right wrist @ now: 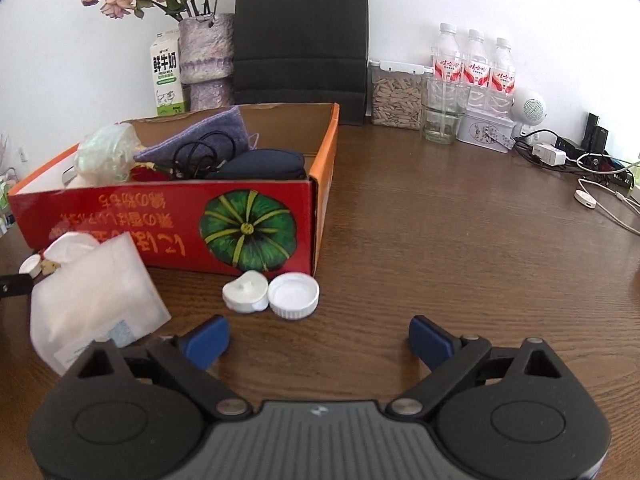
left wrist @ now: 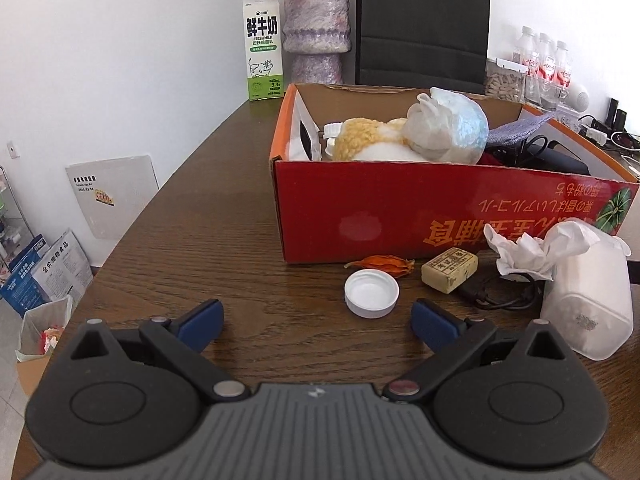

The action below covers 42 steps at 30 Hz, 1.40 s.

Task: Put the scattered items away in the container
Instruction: 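Grasp a white bottle cap with the right gripper while the left grasps another cap, then carry both white caps over the box with both grippers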

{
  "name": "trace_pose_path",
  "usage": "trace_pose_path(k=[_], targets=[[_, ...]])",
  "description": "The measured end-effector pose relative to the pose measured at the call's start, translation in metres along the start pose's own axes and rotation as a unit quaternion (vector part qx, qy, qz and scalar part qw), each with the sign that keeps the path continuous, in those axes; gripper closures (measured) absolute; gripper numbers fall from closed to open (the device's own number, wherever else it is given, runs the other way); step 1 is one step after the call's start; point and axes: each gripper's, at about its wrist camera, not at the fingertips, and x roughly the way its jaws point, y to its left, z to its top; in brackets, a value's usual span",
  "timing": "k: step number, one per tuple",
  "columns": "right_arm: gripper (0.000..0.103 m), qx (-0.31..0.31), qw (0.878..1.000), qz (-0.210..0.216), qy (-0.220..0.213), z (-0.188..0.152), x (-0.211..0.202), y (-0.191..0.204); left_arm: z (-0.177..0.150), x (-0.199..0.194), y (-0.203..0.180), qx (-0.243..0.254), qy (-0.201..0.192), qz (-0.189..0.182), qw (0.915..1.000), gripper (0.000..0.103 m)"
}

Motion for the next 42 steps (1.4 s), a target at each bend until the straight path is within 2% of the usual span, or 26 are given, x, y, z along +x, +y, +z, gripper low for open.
trace_pose_path(k=[3, 6, 9, 11, 14, 17, 21, 25, 26, 27, 29, 31, 39, 42], targets=[[0.016, 0.001, 1.000, 0.002, -0.003, 0.003, 0.003, -0.001, 0.002, 0.003, 0.001, -0.005, 0.001, -0.001, 1.0000, 0.001], [0.018, 0.000, 1.000, 0.009, -0.006, 0.005, 0.005, -0.001, 0.004, 0.006, 0.000, -0.006, 0.002, -0.004, 1.0000, 0.002], [0.028, -0.005, 1.000, 0.020, -0.011, 0.006, 0.005, 0.001, 0.005, 0.007, -0.001, -0.005, -0.001, -0.007, 1.0000, 0.007], [0.034, -0.009, 1.000, 0.024, -0.014, 0.006, 0.004, 0.003, 0.005, 0.005, -0.002, -0.003, -0.005, -0.009, 0.9999, 0.015], [0.044, -0.010, 0.999, 0.035, -0.018, 0.005, 0.002, 0.005, 0.005, 0.004, -0.003, 0.000, -0.010, -0.013, 0.9999, 0.021], [0.045, -0.005, 0.999, 0.045, -0.024, 0.004, -0.001, 0.003, 0.005, 0.003, -0.004, 0.001, -0.013, -0.016, 0.9998, 0.028], [0.051, -0.005, 0.999, 0.027, -0.037, 0.003, -0.006, 0.001, 0.005, 0.003, -0.004, 0.001, -0.014, -0.018, 0.9997, 0.031], [0.056, -0.001, 0.999, 0.041, -0.026, 0.005, -0.001, -0.001, 0.005, 0.002, -0.006, 0.007, -0.020, -0.027, 0.9994, 0.049], [0.061, -0.004, 0.999, 0.043, -0.023, 0.006, 0.000, 0.000, 0.005, 0.002, -0.007, 0.008, -0.021, -0.029, 0.9993, 0.056], [0.075, -0.007, 0.999, 0.042, -0.023, 0.006, 0.001, 0.001, 0.005, 0.001, -0.008, 0.009, -0.023, -0.032, 0.9992, 0.059], [0.076, -0.004, 0.999, 0.048, -0.026, 0.005, -0.001, 0.001, 0.004, 0.001, -0.009, 0.011, -0.024, -0.036, 0.9990, 0.069], [0.076, -0.001, 0.998, 0.054, -0.027, 0.004, -0.002, 0.001, 0.004, 0.000, -0.011, 0.012, -0.025, -0.038, 0.9989, 0.073], [0.076, -0.006, 0.997, 0.049, -0.064, -0.001, -0.018, 0.009, 0.001, -0.005, -0.017, 0.016, -0.029, -0.038, 0.9987, 0.074], [0.076, -0.009, 0.996, 0.044, -0.081, -0.003, -0.025, 0.012, -0.002, -0.013, -0.018, 0.011, -0.049, -0.034, 0.9981, 0.074]])
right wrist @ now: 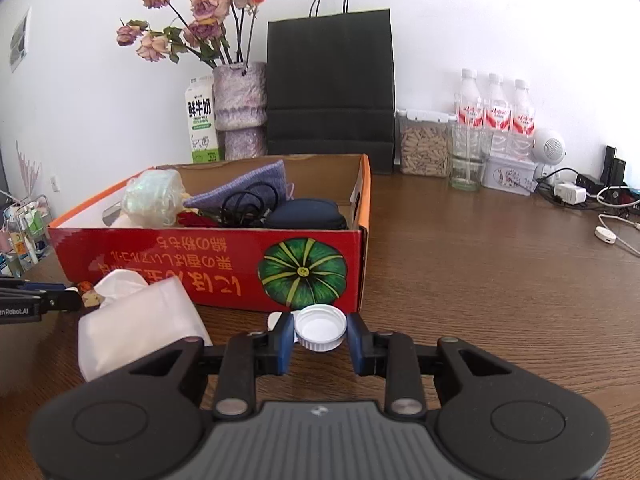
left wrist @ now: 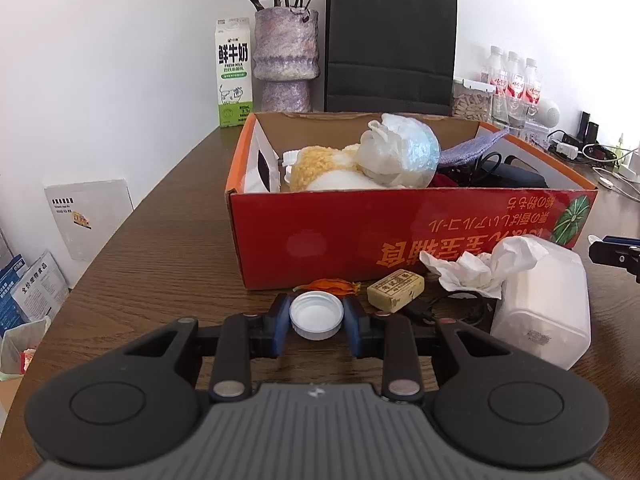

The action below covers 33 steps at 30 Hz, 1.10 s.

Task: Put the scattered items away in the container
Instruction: 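Carry both white caps over the box with both grippers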

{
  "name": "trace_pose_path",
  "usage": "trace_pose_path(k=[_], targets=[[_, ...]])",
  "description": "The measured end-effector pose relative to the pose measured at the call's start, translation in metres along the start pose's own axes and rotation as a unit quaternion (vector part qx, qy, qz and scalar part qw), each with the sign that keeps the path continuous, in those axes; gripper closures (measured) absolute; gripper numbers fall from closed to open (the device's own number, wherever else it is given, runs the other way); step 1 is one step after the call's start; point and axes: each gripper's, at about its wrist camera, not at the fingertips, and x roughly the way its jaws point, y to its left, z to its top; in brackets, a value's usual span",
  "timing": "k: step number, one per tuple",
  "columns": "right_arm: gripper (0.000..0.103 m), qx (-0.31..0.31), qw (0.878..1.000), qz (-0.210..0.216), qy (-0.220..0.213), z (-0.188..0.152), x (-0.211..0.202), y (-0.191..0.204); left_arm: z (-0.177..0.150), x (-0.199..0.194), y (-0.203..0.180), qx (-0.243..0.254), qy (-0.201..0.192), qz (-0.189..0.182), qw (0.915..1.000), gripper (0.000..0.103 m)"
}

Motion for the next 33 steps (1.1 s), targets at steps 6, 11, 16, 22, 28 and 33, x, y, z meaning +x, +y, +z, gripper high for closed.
trace_pose_path(k=[6, 11, 16, 22, 28, 33], targets=[[0.076, -0.012, 0.999, -0.009, -0.035, 0.002, -0.016, 0.013, 0.003, -0.022, -0.004, -0.001, -0.037, 0.000, 0.9993, 0.074], [0.076, -0.020, 0.997, 0.005, -0.073, 0.019, -0.030, 0.024, 0.026, -0.039, -0.008, -0.004, -0.084, -0.002, 0.9965, 0.074], [0.076, -0.032, 0.995, 0.017, -0.095, 0.044, -0.028, 0.037, 0.052, -0.040, -0.021, -0.002, -0.115, -0.018, 0.9932, 0.074], [0.076, -0.036, 0.994, 0.024, -0.101, 0.076, -0.011, 0.049, 0.088, -0.021, -0.051, -0.002, -0.133, -0.052, 0.9898, 0.074], [0.076, -0.012, 0.996, 0.031, -0.080, 0.081, 0.023, 0.047, 0.091, 0.017, -0.071, 0.002, -0.115, -0.060, 0.9916, 0.074], [0.076, 0.001, 0.998, 0.030, -0.058, 0.072, 0.035, 0.039, 0.080, 0.031, -0.068, 0.004, -0.091, -0.055, 0.9943, 0.074]])
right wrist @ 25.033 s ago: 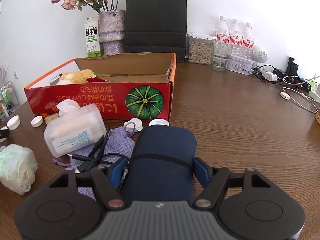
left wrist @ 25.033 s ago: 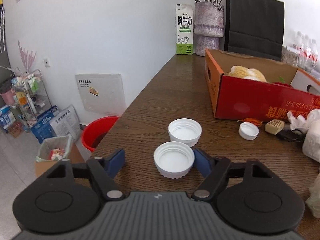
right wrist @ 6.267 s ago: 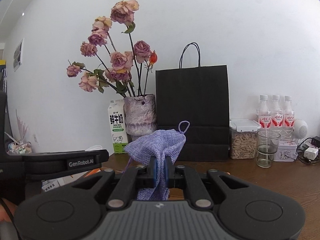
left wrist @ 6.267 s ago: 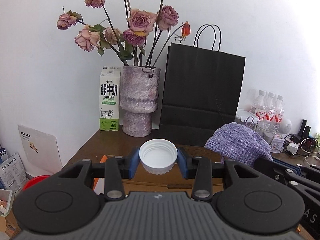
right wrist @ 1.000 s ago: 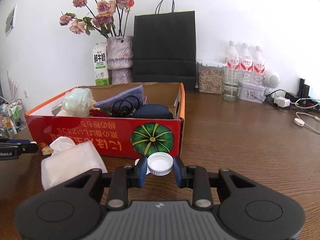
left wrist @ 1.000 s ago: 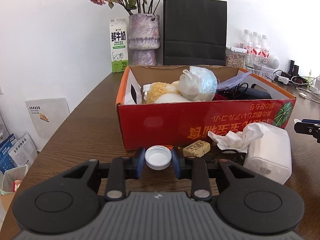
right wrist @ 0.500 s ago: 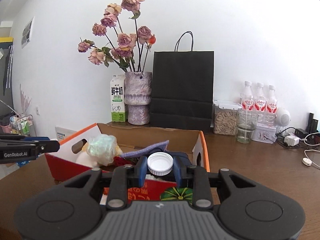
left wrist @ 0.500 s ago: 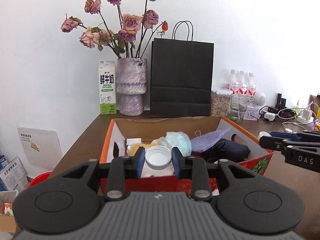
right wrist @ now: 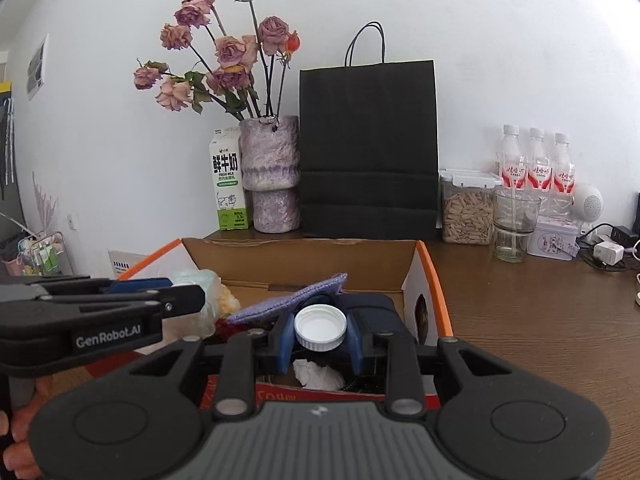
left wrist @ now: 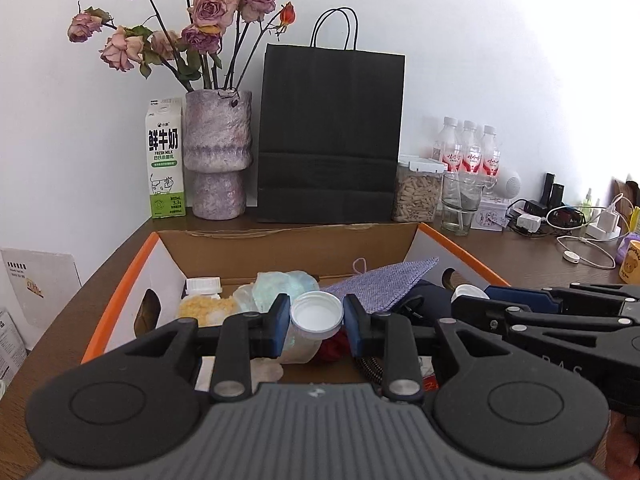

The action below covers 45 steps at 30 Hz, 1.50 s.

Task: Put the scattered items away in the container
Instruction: 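Carry both white caps over the box with both grippers, then open both grippers to drop the caps into the box, then withdraw both grippers from the box back over the table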

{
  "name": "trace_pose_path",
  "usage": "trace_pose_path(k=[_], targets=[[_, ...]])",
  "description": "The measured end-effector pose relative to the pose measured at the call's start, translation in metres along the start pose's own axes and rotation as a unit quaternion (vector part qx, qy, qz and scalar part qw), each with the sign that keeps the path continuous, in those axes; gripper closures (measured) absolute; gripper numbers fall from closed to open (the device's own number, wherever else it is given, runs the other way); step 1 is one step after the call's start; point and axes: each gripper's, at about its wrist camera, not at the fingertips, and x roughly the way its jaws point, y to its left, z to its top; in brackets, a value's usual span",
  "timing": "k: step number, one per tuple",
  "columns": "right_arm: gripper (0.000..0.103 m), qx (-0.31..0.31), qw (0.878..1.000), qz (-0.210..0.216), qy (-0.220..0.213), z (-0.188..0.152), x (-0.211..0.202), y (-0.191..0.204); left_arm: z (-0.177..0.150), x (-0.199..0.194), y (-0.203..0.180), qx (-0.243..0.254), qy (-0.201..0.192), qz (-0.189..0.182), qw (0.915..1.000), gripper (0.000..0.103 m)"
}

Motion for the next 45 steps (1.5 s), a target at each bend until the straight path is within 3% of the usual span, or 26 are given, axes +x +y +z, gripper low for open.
trace_pose_path(k=[15, 16, 18, 20, 22, 23, 45], targets=[[0.075, -0.005, 1.000, -0.003, -0.012, -0.007, -0.009, 0.002, -0.006, -0.008, -0.009, 0.023, -0.023, 0.020, 0.9993, 0.071], [0.071, -0.003, 1.000, -0.004, -0.013, -0.008, -0.010, 0.002, -0.007, -0.010, -0.009, 0.025, -0.025, 0.023, 0.9991, 0.067], [0.032, -0.002, 1.000, -0.011, -0.019, -0.007, -0.013, 0.001, -0.005, -0.017, -0.010, 0.029, -0.033, 0.031, 0.9986, 0.052], [0.012, 0.001, 0.999, -0.018, -0.038, -0.006, -0.020, -0.001, -0.004, -0.025, -0.009, 0.027, -0.054, 0.050, 0.9969, 0.020], [0.010, 0.002, 0.998, -0.019, -0.055, -0.004, -0.028, -0.002, -0.003, -0.030, -0.006, 0.021, -0.073, 0.068, 0.9948, 0.002], [0.005, 0.005, 0.998, -0.018, -0.060, -0.003, -0.030, -0.003, -0.003, -0.032, -0.005, 0.016, -0.078, 0.072, 0.9942, 0.000], [0.000, 0.003, 0.998, -0.028, -0.059, -0.011, -0.033, 0.000, -0.010, -0.033, -0.001, 0.009, -0.073, 0.066, 0.9951, 0.000]])
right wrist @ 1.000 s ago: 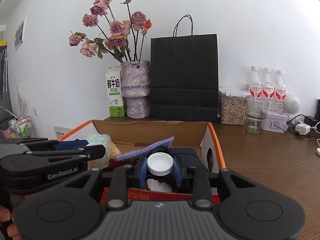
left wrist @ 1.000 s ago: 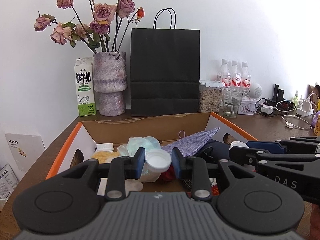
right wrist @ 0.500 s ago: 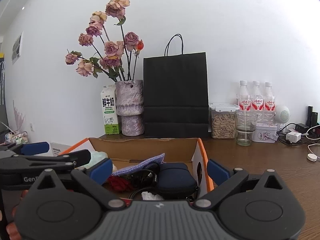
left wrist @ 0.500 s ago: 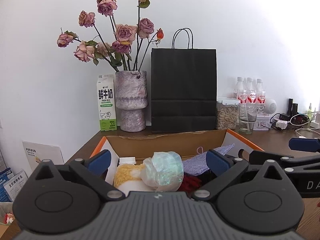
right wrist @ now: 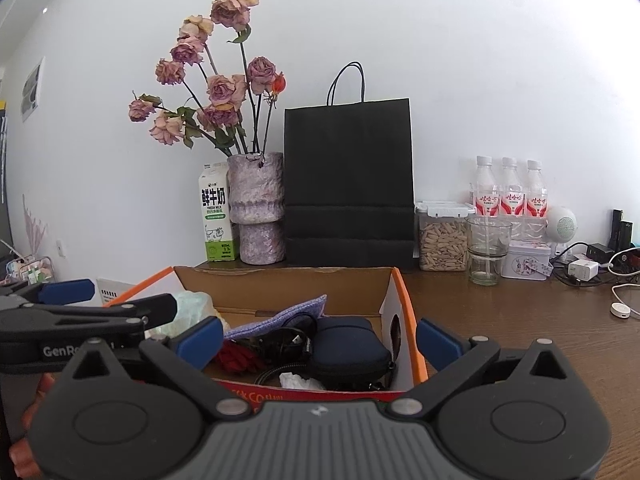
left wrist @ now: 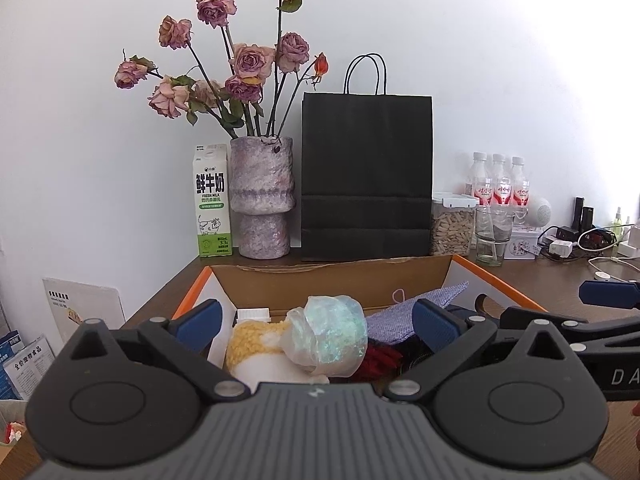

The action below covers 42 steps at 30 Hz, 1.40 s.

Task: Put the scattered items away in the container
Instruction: 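Withdraw both grippers from the box back over the table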

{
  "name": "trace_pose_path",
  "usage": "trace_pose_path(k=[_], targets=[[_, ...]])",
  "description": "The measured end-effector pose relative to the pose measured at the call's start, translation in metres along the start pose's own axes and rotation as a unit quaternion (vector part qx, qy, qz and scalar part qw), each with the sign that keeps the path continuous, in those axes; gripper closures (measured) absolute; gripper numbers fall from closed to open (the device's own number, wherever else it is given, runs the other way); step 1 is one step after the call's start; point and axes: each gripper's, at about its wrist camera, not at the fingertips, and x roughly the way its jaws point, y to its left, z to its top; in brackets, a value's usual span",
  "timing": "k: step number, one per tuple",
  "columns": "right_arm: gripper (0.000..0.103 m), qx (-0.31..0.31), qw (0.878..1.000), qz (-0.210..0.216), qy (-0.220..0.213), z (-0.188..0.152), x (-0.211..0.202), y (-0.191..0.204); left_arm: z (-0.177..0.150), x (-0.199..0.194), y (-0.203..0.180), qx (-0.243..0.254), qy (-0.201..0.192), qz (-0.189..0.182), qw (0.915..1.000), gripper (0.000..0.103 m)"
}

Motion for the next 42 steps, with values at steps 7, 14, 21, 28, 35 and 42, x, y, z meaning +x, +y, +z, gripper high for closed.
trace_pose_path(k=[7, 14, 21, 28, 35, 42], targets=[[0.000, -0.003, 1.000, 0.000, -0.004, -0.001, -0.003, 0.000, 0.000, -0.002, 0.005, -0.010, 0.013, -0.015, 0.9997, 0.000], [0.000, -0.010, 1.000, 0.001, -0.006, -0.003, -0.007, 0.003, -0.003, -0.006, 0.005, -0.009, 0.003, -0.006, 0.9999, 0.000], [0.000, -0.017, 1.000, -0.003, -0.004, -0.008, -0.011, 0.004, -0.007, -0.011, 0.005, -0.003, -0.008, -0.013, 0.9999, 0.000], [0.000, -0.023, 1.000, -0.006, 0.002, -0.016, -0.017, 0.003, -0.013, -0.017, 0.013, -0.012, -0.011, -0.014, 0.9998, 0.000], [0.000, -0.031, 0.999, -0.013, 0.014, -0.030, -0.026, 0.000, -0.021, -0.025, 0.018, -0.006, -0.015, 0.000, 0.9999, 0.000], [0.000, -0.029, 0.999, -0.015, 0.025, -0.039, -0.037, -0.006, -0.033, -0.035, 0.029, -0.013, 0.006, 0.007, 0.9999, 0.000]])
